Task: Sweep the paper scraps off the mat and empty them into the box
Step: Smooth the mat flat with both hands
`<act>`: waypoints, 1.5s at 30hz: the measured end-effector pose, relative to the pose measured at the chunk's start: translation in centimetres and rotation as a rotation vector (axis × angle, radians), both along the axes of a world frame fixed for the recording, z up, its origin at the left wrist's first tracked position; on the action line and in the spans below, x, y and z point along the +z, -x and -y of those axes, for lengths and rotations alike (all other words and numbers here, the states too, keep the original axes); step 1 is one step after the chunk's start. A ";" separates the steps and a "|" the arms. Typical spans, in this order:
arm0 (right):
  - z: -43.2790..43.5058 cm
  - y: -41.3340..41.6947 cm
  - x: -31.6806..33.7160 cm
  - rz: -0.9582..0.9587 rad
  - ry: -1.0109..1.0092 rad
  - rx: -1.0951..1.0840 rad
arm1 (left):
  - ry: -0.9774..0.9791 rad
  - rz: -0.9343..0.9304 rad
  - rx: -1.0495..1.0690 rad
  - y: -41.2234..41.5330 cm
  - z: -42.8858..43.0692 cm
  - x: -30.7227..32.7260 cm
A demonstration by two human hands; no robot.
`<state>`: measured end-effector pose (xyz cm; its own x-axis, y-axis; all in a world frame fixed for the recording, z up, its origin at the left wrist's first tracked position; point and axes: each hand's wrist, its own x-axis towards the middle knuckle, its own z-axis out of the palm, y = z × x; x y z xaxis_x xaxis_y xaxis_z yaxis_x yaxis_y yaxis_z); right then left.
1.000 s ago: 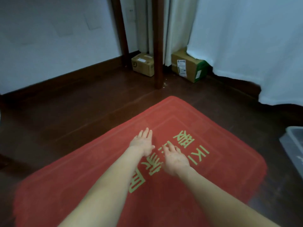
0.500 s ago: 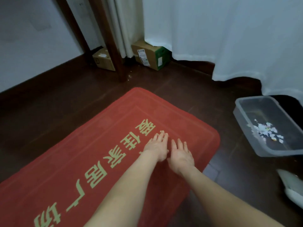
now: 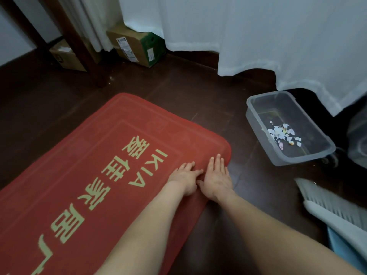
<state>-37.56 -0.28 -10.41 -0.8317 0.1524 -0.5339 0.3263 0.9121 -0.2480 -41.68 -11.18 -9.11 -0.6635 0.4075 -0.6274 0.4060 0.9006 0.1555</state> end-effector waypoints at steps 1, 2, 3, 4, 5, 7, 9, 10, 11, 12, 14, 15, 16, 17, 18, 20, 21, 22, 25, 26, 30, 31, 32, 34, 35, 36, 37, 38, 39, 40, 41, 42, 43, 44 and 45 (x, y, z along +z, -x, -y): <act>-0.3 0.2 -0.2 0.053 0.001 0.010 | 0.007 0.003 -0.007 0.5 -0.1 0.1; -0.3 0.4 -0.3 0.111 -0.006 0.025 | 0.021 0.008 -0.013 0.9 -0.3 0.4; -0.3 0.6 -0.2 0.163 -0.015 0.038 | 0.033 0.017 -0.012 1.3 -0.4 0.6; -0.2 1.0 0.0 0.197 -0.022 0.046 | 0.041 0.026 -0.012 1.5 -0.5 0.9; -0.2 1.5 0.3 0.202 -0.034 0.046 | 0.047 0.033 -0.012 1.7 -0.7 1.0; -0.3 2.5 1.0 0.135 -0.075 0.032 | 0.049 0.040 -0.015 1.6 -1.0 1.3; -0.9 3.2 0.8 0.061 -0.113 0.031 | 0.045 0.036 -0.028 1.6 -1.0 1.2; -1.2 3.3 0.5 0.056 -0.117 0.045 | 0.039 0.038 -0.030 1.7 -0.9 1.0; -1.5 3.3 0.1 0.073 -0.110 0.062 | 0.035 0.039 -0.029 1.8 -0.7 0.8; -1.7 3.4 -0.2 0.106 -0.101 0.077 | 0.038 0.044 -0.031 1.8 -0.6 0.7; -2.0 3.8 -0.1 0.178 -0.108 0.102 | 0.046 0.077 -0.037 1.8 -0.4 0.5; -2.1 4.0 0.4 0.208 -0.122 0.111 | 0.053 0.097 -0.039 1.8 -0.3 0.5; -2.1 4.3 1.0 0.225 -0.134 0.116 | 0.063 0.113 -0.041 1.9 -0.2 0.6; -2.0 4.6 1.7 0.220 -0.136 0.120 | 0.071 0.126 -0.040 2.0 -0.2 0.8; -1.8 4.8 2.2 0.191 -0.129 0.122 | 0.073 0.130 -0.031 2.1 0.0 1.1; -0.9 4.7 3.0 0.107 -0.111 0.146 | 0.077 0.084 0.018 2.3 1.0 1.9; -0.3 4.6 3.4 0.074 -0.104 0.163 | 0.083 0.036 0.047 2.2 1.6 2.6; 0.3 4.6 3.9 0.052 -0.093 0.180 | 0.091 -0.012 0.072 2.2 2.3 3.4; 2.7 5.6 6.1 0.009 -0.061 0.220 | 0.132 -0.124 0.132 2.5 4.9 6.2; 3.5 6.1 7.0 -0.009 -0.053 0.232 | 0.144 -0.151 0.148 2.7 5.8 7.3; 6.5 7.5 11.2 -0.069 -0.025 0.278 | 0.174 -0.258 0.188 3.2 9.0 12.1; 7.2 7.7 12.2 -0.083 -0.016 0.291 | 0.184 -0.281 0.202 3.2 9.7 13.3; 7.8 7.9 13.2 -0.100 -0.009 0.303 | 0.195 -0.299 0.218 3.1 10.4 14.4; 8.9 7.8 14.8 -0.129 0.007 0.324 | 0.222 -0.321 0.248 3.0 11.7 16.2; 9.4 7.7 15.4 -0.140 0.017 0.333 | 0.236 -0.323 0.260 2.8 12.1 16.9; 9.8 7.5 16.0 -0.147 0.029 0.344 | 0.252 -0.317 0.270 2.6 12.5 17.5; 10.3 7.2 16.4 -0.151 0.043 0.357 | 0.270 -0.307 0.277 2.3 12.8 17.9; 10.6 7.0 16.8 -0.153 0.057 0.368 | 0.290 -0.295 0.279 2.0 12.9 18.3; 10.9 6.7 17.1 -0.155 0.070 0.376 | 0.310 -0.285 0.279 1.7 13.0 18.7; 11.0 6.4 17.4 -0.156 0.084 0.381 | 0.327 -0.274 0.282 1.5 12.9 19.1; 11.0 6.1 17.7 -0.158 0.099 0.384 | 0.340 -0.264 0.286 1.4 12.6 19.4; 10.9 5.8 17.9 -0.161 0.116 0.387 | 0.348 -0.255 0.292 1.3 12.4 19.9; 10.8 5.6 18.1 -0.167 0.131 0.388 | 0.354 -0.248 0.300 1.2 12.1 20.3; 10.5 5.5 18.4 -0.176 0.142 0.389 | 0.360 -0.240 0.308 1.2 11.9 20.8; 10.2 5.4 18.7 -0.182 0.147 0.393 | 0.367 -0.229 0.318 1.2 11.8 21.1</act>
<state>-42.94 -10.48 8.28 -0.8933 -0.2605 -0.3663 -0.0987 0.9087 -0.4055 -42.89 -23.00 12.00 -0.8550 -0.0545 -0.5157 0.0913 0.9631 -0.2532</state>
